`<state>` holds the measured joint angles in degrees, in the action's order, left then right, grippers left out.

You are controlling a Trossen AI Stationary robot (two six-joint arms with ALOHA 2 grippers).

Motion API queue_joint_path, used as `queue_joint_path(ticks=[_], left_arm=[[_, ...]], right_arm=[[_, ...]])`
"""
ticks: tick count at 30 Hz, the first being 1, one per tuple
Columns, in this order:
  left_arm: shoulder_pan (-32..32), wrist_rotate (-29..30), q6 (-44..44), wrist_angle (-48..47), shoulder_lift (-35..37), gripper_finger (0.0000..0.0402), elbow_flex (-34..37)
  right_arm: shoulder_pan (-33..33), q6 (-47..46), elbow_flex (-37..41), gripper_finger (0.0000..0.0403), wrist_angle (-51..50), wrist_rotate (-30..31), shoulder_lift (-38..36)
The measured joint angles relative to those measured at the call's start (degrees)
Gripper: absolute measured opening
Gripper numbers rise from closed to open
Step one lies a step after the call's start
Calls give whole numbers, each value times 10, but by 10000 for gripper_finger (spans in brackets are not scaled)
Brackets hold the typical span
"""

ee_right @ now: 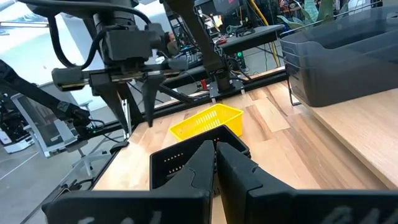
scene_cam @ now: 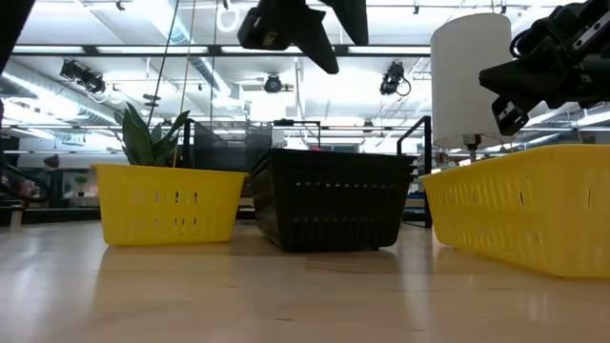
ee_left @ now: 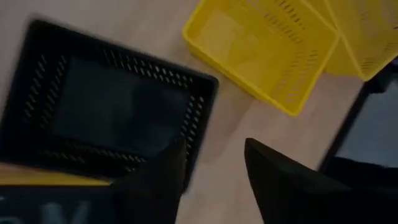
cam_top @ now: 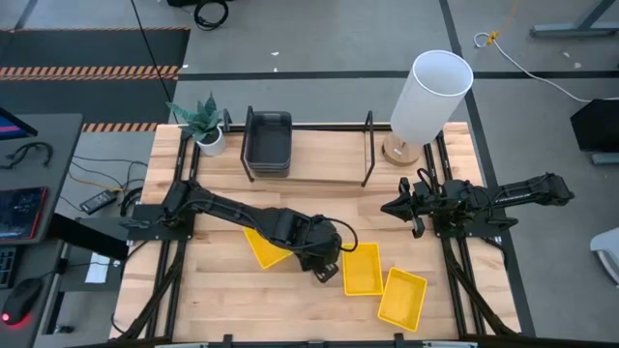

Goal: Stack baskets on shelf by color
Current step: Put the stacked black baskets on the shelf

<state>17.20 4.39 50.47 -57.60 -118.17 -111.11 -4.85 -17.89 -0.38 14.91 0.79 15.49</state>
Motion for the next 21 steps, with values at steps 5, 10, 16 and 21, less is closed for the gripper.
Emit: queue_joint_path(ticks=[5,10,16,21], left_arm=[[16,73,-59,21,-1,224,0],[39,117,-77,40,-22,267,0],[51,104,-61,40,-63,277,0],[41,101,-66,39,-85,269,0]], right_arm=[[0,0,0,25,0,0,0],[0,0,0,25,0,0,0],[0,0,0,25,0,0,0],[0,0,0,25,0,0,0]])
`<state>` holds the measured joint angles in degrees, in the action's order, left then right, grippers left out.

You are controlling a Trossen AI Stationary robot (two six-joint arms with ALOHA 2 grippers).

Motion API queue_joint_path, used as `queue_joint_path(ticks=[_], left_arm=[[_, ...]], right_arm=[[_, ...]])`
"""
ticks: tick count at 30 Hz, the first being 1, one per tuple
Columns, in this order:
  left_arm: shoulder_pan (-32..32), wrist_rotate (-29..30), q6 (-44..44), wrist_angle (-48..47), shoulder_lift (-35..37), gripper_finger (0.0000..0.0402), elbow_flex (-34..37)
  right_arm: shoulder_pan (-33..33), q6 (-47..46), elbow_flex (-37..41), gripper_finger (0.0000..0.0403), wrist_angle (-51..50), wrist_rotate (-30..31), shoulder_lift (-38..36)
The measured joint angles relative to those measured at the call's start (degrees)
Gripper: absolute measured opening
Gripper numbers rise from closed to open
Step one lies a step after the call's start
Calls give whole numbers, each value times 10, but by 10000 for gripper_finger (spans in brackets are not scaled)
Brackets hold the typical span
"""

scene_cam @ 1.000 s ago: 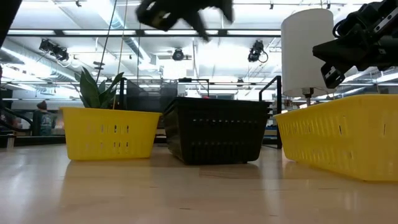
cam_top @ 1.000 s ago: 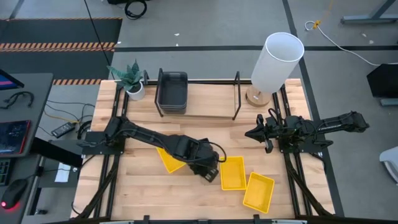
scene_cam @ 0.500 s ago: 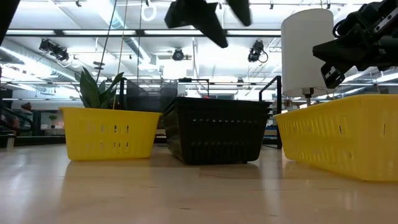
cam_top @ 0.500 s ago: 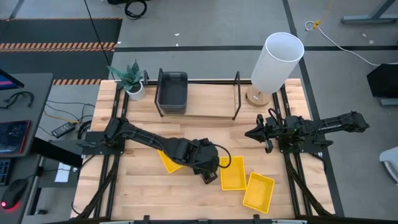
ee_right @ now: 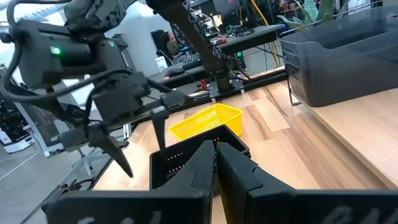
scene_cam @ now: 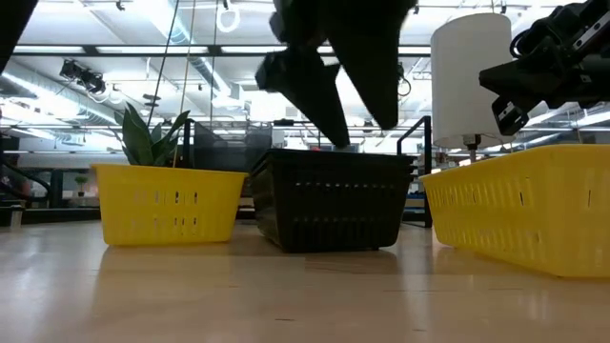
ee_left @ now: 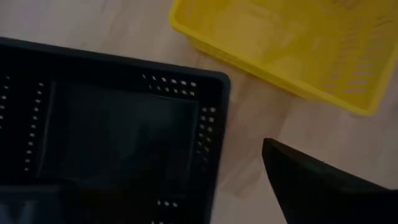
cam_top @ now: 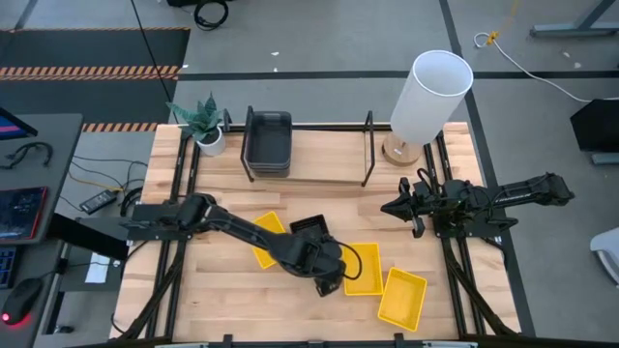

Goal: Stack baskets on shelf by color
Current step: Put the stacked black baskets on the shelf

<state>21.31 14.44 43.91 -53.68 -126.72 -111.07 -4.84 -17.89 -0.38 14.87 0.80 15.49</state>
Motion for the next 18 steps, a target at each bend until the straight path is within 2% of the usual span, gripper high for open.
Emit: queue_joint_path(ticks=[12,15,18], left_arm=[[-13,-8,-36,-11,-49,255,1],[-12,-12,-44,-11,-57,236,0],[-15,-35,-54,-15,-58,199,0]], right_arm=[[0,0,0,25,0,0,0],[0,0,0,25,0,0,0],[0,0,0,25,0,0,0]])
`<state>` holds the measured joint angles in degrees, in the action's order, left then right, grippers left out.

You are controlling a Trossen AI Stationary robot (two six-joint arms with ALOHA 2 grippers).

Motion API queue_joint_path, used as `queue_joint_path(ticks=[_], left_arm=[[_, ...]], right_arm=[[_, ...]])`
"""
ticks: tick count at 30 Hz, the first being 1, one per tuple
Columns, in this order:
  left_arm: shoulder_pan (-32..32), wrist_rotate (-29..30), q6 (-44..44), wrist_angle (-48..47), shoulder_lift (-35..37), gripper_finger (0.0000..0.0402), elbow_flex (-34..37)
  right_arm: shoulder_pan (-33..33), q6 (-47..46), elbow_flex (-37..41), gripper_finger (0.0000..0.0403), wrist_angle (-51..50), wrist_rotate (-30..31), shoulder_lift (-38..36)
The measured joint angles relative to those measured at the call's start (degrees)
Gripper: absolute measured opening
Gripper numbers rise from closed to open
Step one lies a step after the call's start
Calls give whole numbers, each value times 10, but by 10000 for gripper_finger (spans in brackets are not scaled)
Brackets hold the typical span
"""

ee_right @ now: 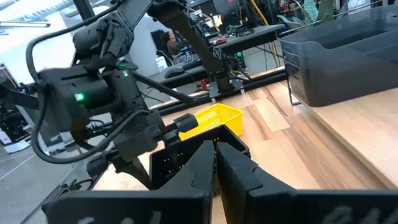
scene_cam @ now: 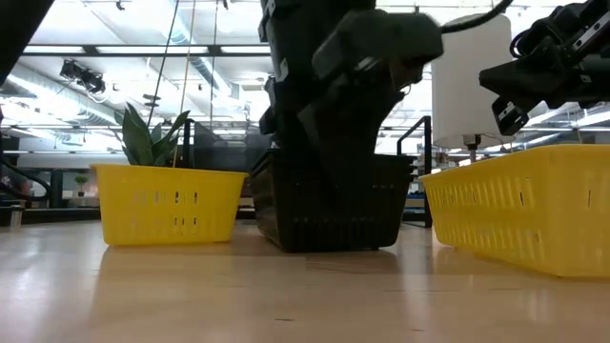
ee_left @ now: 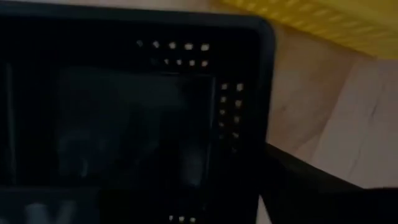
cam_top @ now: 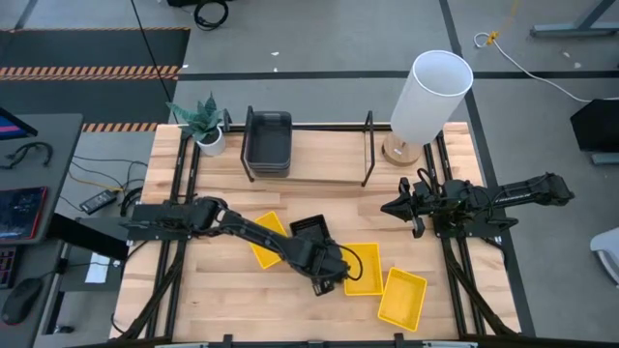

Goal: Stack baskets on shelf by color
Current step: Put the stacked black baskets on the shelf

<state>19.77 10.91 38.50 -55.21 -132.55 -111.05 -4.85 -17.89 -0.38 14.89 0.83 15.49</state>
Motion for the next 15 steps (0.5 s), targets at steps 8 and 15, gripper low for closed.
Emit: queue_joint_path(ticks=[8,15], left_arm=[[-4,-14,-38,-13,-2,20,0],[-14,-24,-91,-48,25,14,-19]], right_arm=[[0,0,0,25,0,0,0],[0,0,0,25,0,0,0]])
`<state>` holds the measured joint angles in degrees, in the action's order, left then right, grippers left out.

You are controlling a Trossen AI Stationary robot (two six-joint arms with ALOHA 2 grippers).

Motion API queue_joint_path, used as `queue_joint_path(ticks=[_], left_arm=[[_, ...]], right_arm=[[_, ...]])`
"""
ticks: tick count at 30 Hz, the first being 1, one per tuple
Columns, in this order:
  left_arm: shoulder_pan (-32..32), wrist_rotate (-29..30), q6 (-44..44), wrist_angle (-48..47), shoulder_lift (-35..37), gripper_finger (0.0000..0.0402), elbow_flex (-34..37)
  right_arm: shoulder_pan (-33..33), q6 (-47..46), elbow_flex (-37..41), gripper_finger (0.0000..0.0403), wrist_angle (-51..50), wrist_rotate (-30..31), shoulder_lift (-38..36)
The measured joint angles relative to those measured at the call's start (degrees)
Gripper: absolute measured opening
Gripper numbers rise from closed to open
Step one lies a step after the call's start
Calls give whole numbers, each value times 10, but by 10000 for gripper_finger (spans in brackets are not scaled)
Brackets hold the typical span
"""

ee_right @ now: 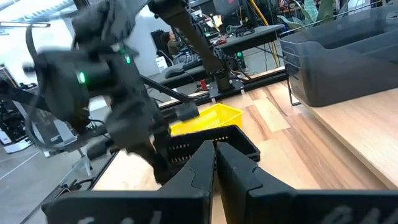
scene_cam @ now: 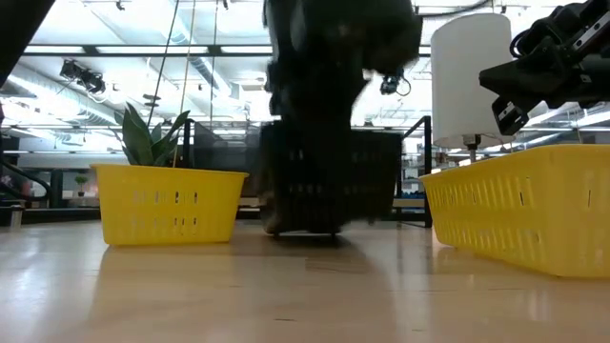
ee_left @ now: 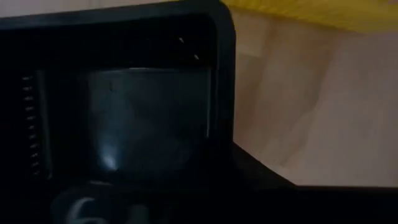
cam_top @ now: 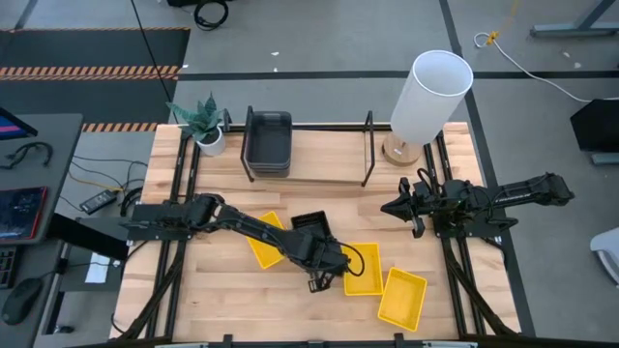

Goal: Stack baskets on shelf by color
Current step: Put the stacked black baskets on the shelf

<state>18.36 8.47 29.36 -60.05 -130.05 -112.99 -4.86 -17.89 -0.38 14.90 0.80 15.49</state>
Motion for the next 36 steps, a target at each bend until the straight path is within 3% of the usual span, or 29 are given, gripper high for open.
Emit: queue_joint_path(ticks=[12,26,31,36], left_arm=[[-117,-10,-168,-62,22,14,-123],[-300,-34,-419,-77,22,14,-102],[-344,-55,-438,-72,22,14,-37],[-349,-27,-478,-77,22,14,-19]], right_arm=[[0,0,0,25,0,0,0],[0,0,0,25,0,0,0],[0,0,0,25,0,0,0],[0,0,0,25,0,0,0]])
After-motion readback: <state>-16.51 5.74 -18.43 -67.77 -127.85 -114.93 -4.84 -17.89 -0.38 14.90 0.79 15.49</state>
